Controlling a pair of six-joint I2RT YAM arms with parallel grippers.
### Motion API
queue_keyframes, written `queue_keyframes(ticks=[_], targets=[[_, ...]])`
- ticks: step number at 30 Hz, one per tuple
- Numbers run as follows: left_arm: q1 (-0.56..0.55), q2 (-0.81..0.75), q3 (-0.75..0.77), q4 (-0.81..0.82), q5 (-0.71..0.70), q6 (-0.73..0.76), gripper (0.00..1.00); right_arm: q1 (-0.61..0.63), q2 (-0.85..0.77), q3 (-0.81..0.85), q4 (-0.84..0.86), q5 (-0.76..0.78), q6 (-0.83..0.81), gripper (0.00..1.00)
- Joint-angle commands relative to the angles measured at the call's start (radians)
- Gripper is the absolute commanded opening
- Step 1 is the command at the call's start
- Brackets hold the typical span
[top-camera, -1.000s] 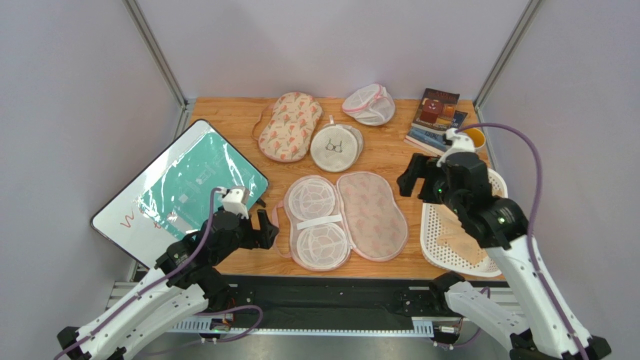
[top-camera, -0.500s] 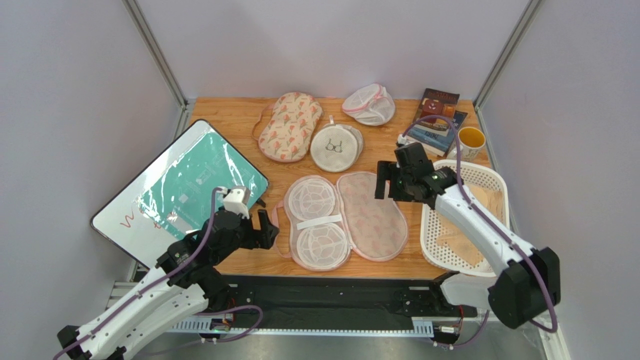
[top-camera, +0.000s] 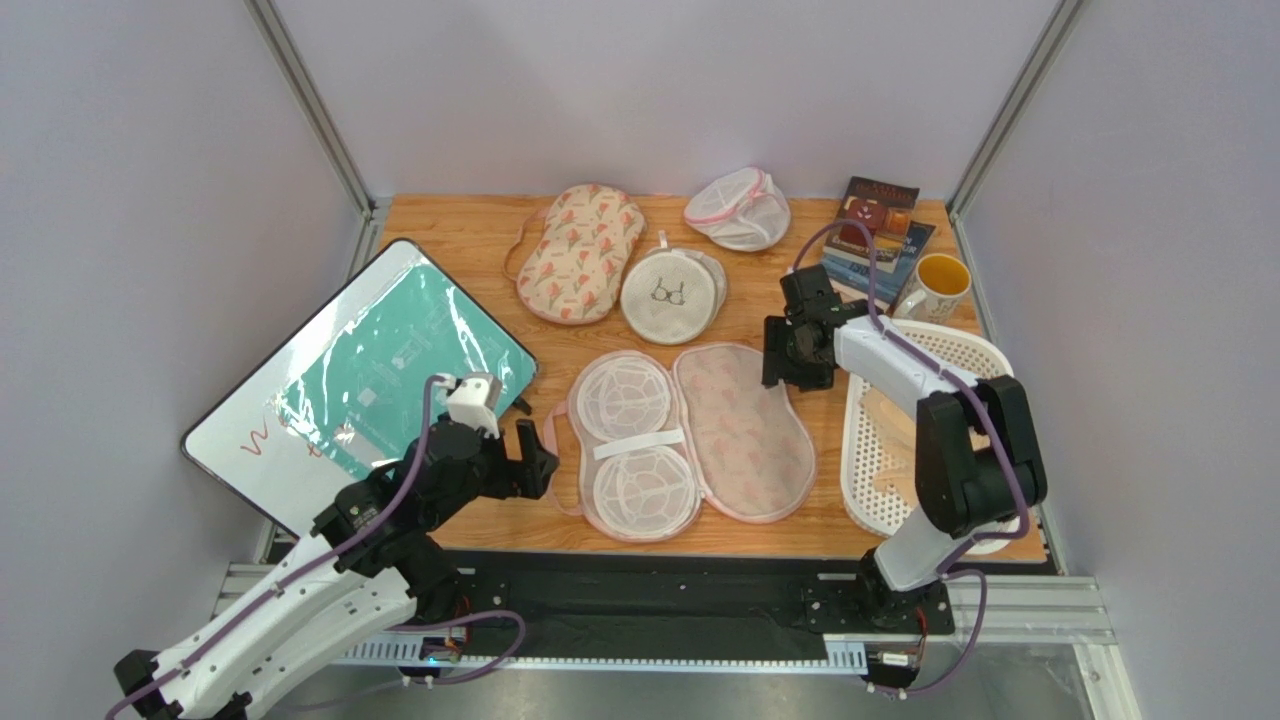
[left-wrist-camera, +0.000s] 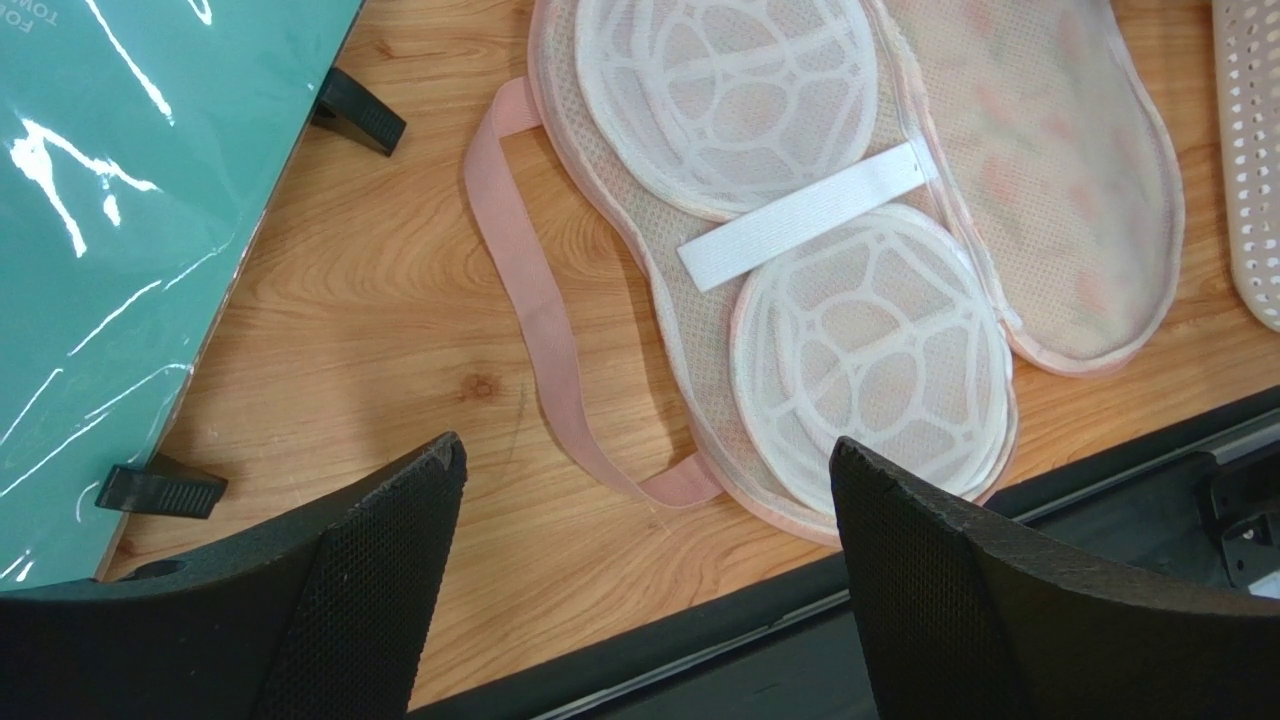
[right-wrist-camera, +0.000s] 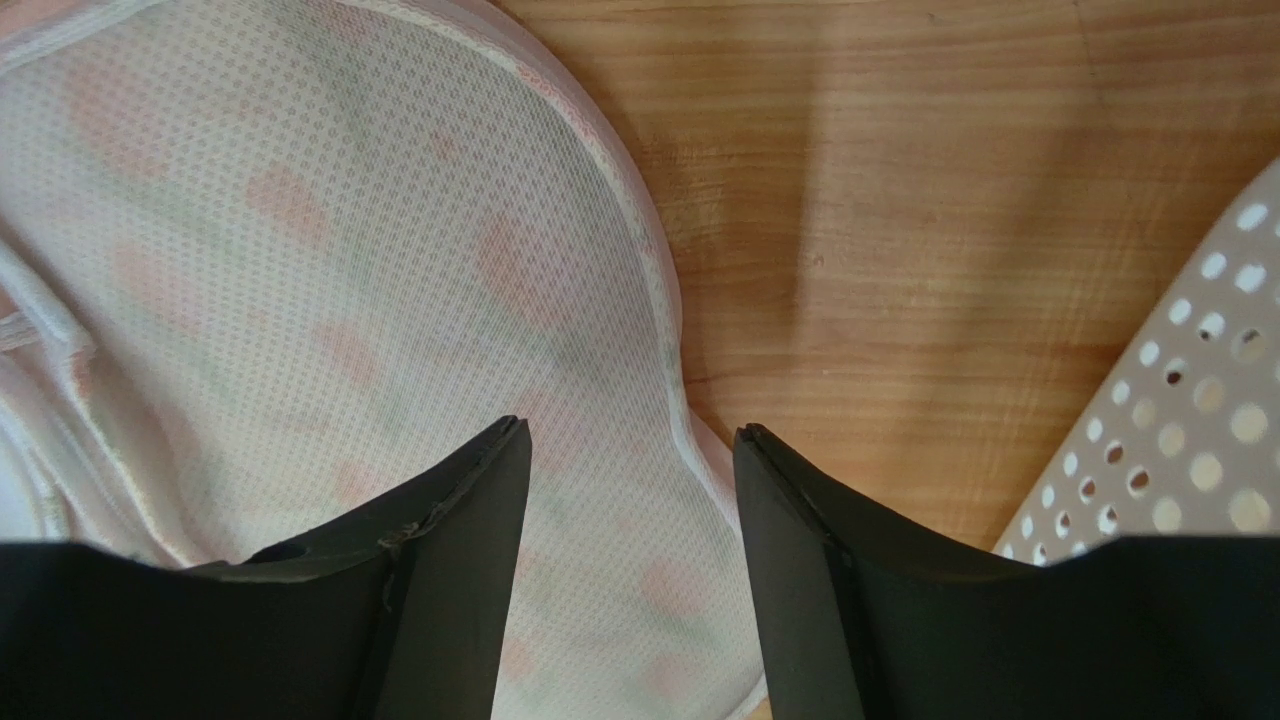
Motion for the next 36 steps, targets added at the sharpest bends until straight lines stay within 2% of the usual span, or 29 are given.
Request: queue_keyframes(ticks=[1, 12, 15, 16, 18, 21, 22, 31, 36], targets=[[-0.005, -0.003, -0.009, 0.023, -0.006, 0.016, 0.96, -0.015, 0.08, 0.05, 0.059, -0.023, -0.053, 0.55], [-0.007, 0.003, -0.007, 0.023, -0.011, 0.018, 0.96, -0.083, 0.141, 0.042, 0.091, -0.071, -0.082, 0.49], [-0.008, 0.006, -0.007, 0.022, -0.009, 0.018, 0.96, -0.081, 0.155, 0.044, 0.091, -0.104, -0.099, 0.38], [-0.008, 0.003, -0.007, 0.023, -0.009, 0.018, 0.96, -0.083, 0.164, 0.047, 0.088, -0.122, -0.108, 0.3], [-0.008, 0.003, -0.007, 0.022, -0.009, 0.016, 0.96, -0.083, 0.172, 0.05, 0.082, -0.136, -0.116, 0.26], [-0.008, 0.001, -0.007, 0.022, -0.009, 0.016, 0.96, -0.081, 0.179, 0.054, 0.074, -0.159, -0.127, 0.1], [-0.008, 0.001, -0.006, 0.022, -0.009, 0.016, 0.96, -0.081, 0.173, 0.06, 0.067, -0.164, -0.128, 0.0], [-0.01, 0.001, -0.006, 0.022, -0.009, 0.015, 0.96, -0.074, -0.023, 0.139, -0.088, -0.18, -0.11, 0.0], [-0.01, 0.001, -0.004, 0.022, 0.0, 0.015, 0.96, -0.019, -0.103, 0.247, -0.2, -0.136, -0.095, 0.0]])
